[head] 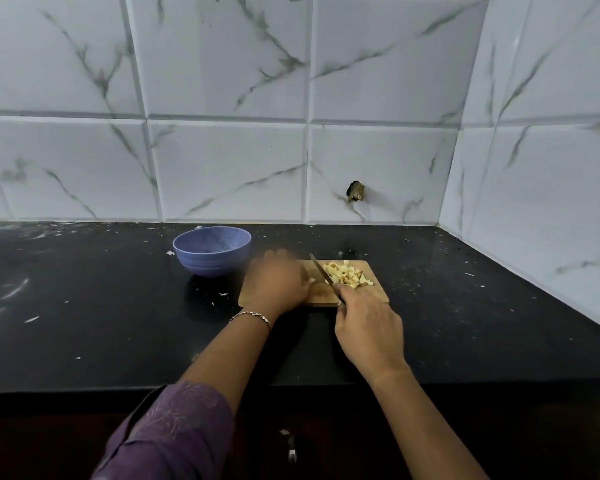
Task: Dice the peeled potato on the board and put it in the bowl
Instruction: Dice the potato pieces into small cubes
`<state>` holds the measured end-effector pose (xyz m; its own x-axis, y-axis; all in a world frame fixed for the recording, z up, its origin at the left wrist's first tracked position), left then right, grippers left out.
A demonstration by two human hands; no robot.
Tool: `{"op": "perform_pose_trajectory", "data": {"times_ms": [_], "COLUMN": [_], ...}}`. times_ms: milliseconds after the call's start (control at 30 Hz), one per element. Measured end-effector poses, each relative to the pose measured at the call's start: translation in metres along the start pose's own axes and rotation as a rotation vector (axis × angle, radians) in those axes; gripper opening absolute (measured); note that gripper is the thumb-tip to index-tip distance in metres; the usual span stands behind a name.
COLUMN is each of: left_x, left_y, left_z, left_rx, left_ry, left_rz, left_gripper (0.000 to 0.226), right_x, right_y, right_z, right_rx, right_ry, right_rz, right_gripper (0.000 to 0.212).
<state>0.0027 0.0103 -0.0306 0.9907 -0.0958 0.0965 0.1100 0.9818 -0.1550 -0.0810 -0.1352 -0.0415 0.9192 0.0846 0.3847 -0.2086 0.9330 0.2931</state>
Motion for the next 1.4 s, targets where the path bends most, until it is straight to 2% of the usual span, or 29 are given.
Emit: {"op": "perform_pose_trajectory", "data": {"times_ms": [167, 367, 767, 867, 1000, 1200, 1400], "left_x": [-0.006, -0.012, -0.008, -0.008, -0.007, -0.011, -0.009], "left_y": [-0.007, -0.007, 0.007, 0.007, 0.008, 0.013, 0.022], "left_z": [0.002, 0.007, 0.001, -0.001, -0.005, -0.003, -0.009], "left_rx": [-0.083, -0.109, -0.225, -0.275, -0.333, -0.333, -0.208], "left_ry": [0.015, -0.066, -0.068, -0.085, -0.107, -0.153, -0.137], "left_rz": [-0.055, -0.046, 0.014, 0.056, 0.115, 0.145, 0.169], "left_gripper": [0.028, 0.031, 0.025, 0.023, 0.022, 0.021, 0.025], "right_x": [-0.002, -0.002, -0.003, -0.005, -0.005, -0.006, -0.006], "right_y": [0.002, 0.005, 0.009, 0.005, 0.006, 0.009, 0.013], "right_z": [0.002, 0.001, -0.003, -0.001, -0.001, 0.000, -0.001], "right_rx": [0.020, 0.039, -0.107, -0.097, -0.028, 0.046, -0.003], "right_ry": [-0.004, 0.025, 0.060, 0.044, 0.016, 0.030, 0.047], "right_rz": [0.017, 0.049, 0.039, -0.007, 0.026, 0.073, 0.103], "right_gripper": [0.040, 0.037, 0.040, 0.036, 0.043, 0.039, 0.036]}}
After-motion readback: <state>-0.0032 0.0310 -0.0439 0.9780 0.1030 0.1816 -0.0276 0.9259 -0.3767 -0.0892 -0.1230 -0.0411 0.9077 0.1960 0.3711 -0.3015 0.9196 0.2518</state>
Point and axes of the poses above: each hand's wrist, its own x-axis towards the middle knuckle, its own z-axis out of the back of the hand, y = z × x, the point moved 6 cm from there along x, towards the middle knuckle, and after that the axes turned 13 degrees about y, right-handed, at the moved point
